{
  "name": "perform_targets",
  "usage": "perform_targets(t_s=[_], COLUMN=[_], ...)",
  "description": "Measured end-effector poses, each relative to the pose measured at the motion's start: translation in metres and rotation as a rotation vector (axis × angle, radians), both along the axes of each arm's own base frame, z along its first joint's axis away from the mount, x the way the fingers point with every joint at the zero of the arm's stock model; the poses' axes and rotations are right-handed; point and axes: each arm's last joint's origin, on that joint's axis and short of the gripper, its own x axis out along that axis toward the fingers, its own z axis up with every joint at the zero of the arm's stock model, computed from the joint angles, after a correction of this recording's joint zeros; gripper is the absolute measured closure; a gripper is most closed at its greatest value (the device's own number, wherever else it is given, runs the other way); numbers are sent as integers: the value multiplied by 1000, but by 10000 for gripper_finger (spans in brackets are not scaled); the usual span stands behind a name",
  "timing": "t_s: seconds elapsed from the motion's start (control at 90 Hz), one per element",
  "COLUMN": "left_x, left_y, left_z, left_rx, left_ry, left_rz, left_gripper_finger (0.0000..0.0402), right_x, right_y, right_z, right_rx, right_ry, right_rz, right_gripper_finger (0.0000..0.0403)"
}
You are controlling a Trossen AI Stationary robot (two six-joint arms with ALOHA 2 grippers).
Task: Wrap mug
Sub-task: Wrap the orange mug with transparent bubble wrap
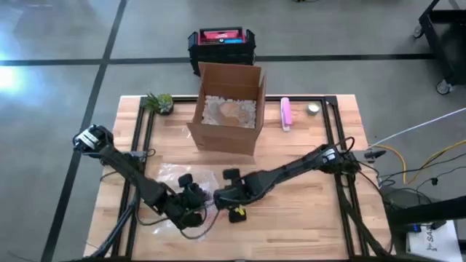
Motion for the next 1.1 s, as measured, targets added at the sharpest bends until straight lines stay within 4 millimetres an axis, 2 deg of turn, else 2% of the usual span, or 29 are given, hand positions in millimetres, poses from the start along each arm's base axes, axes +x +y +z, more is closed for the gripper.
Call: perform_targets(t_s=[0.133, 0.344, 0.533, 0.622, 0.789, 0.933, 1.011, 1.1], left_x=[1, 7, 11, 13, 20, 22, 21, 21], left_y=[0, -5, -8, -9, -12, -13, -12, -12], left_z=[1, 7, 4, -2, -12, -16, -15, -12], left_rx=[-4, -48, -40, -25, -27, -34, -37, -45], left_ry=[-11, -87, -102, -84, -65, -57, -60, -63], left_rz=[-3, -27, -49, -49, -52, -57, -57, -59], left_gripper_finger=[326, 326, 326, 326, 326, 326, 326, 326], right_x=[0, 1, -6, -10, -15, -7, -1, 5], right_y=[17, 16, 10, 9, 5, 1, 3, 7], right_z=[-22, -59, -68, -58, -13, 10, 22, 23], right_rx=[40, 58, 41, 24, -17, -130, -119, -96], right_ry=[-69, -193, -152, -113, -84, -187, -273, -339], right_rz=[19, -32, -57, -52, -28, -40, -26, -5], right_gripper_finger=[401, 401, 401, 401, 401, 401, 401, 401])
